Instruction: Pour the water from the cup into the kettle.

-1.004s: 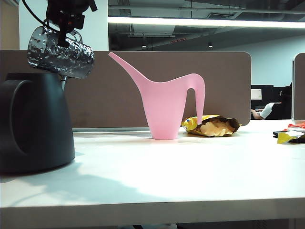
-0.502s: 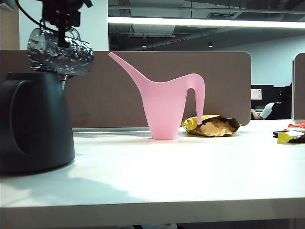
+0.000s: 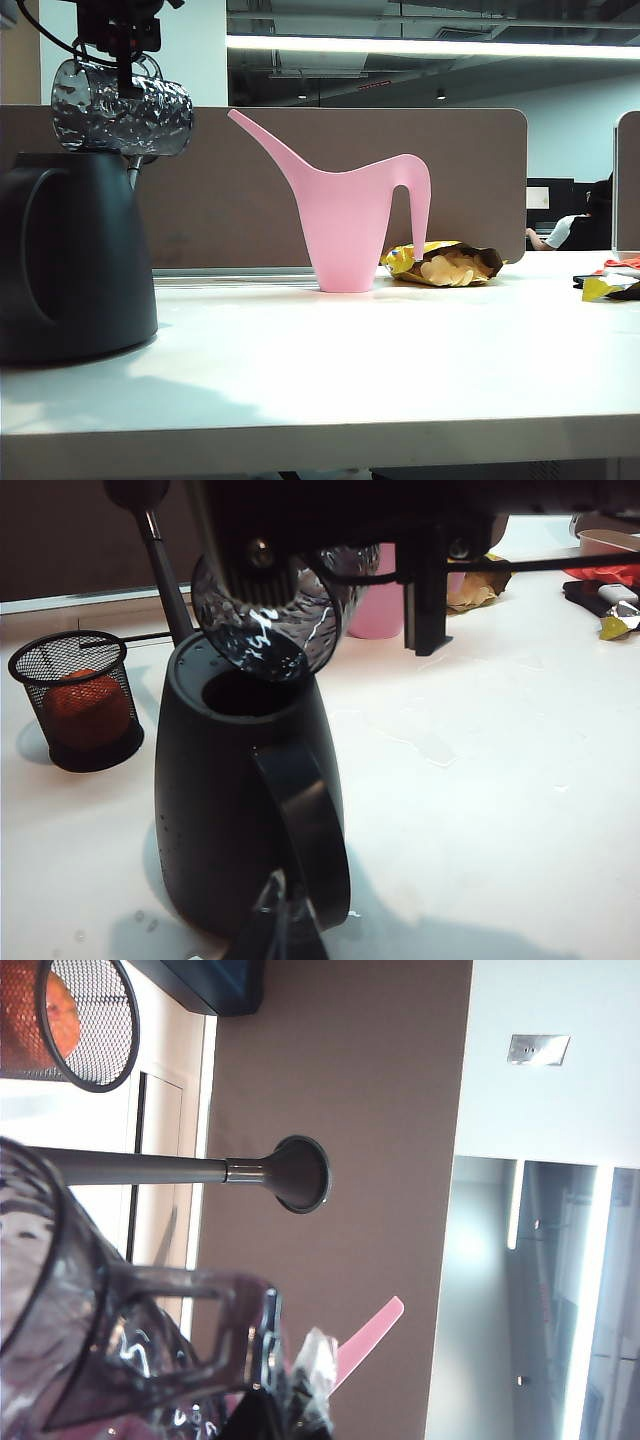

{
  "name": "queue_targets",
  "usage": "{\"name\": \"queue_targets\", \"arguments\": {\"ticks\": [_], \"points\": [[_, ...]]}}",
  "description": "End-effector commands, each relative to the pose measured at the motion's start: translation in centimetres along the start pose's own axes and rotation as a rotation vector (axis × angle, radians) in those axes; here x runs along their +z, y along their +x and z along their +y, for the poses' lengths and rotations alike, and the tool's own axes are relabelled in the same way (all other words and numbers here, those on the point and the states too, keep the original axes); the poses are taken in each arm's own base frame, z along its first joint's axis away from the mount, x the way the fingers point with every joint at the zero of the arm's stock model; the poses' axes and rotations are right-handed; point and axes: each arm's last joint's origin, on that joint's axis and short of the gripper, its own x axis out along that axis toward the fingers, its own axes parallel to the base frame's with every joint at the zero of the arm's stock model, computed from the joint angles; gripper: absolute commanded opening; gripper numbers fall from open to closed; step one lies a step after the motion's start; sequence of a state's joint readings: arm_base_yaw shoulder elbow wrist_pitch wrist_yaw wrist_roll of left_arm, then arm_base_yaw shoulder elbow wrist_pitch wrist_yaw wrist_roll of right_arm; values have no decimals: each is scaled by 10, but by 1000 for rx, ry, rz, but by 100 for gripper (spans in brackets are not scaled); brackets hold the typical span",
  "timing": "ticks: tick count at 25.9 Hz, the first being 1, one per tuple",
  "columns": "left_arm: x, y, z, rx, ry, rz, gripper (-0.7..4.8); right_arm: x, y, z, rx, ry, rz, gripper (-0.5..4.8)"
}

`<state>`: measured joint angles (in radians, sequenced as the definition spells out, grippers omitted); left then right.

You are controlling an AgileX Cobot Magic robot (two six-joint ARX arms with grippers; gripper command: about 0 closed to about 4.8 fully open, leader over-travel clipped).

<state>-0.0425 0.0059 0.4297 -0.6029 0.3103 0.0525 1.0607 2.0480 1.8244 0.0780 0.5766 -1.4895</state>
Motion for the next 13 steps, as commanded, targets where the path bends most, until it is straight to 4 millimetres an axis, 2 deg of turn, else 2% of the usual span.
{"name": "queue_targets", "arguments": {"ticks": [1, 13], "points": [[3, -1, 0, 0, 8, -15, -5, 1, -1, -3, -15, -13, 4, -4], [3, -1, 0, 0, 8, -15, -5, 1, -2, -5, -35, -19, 3, -4]]}}
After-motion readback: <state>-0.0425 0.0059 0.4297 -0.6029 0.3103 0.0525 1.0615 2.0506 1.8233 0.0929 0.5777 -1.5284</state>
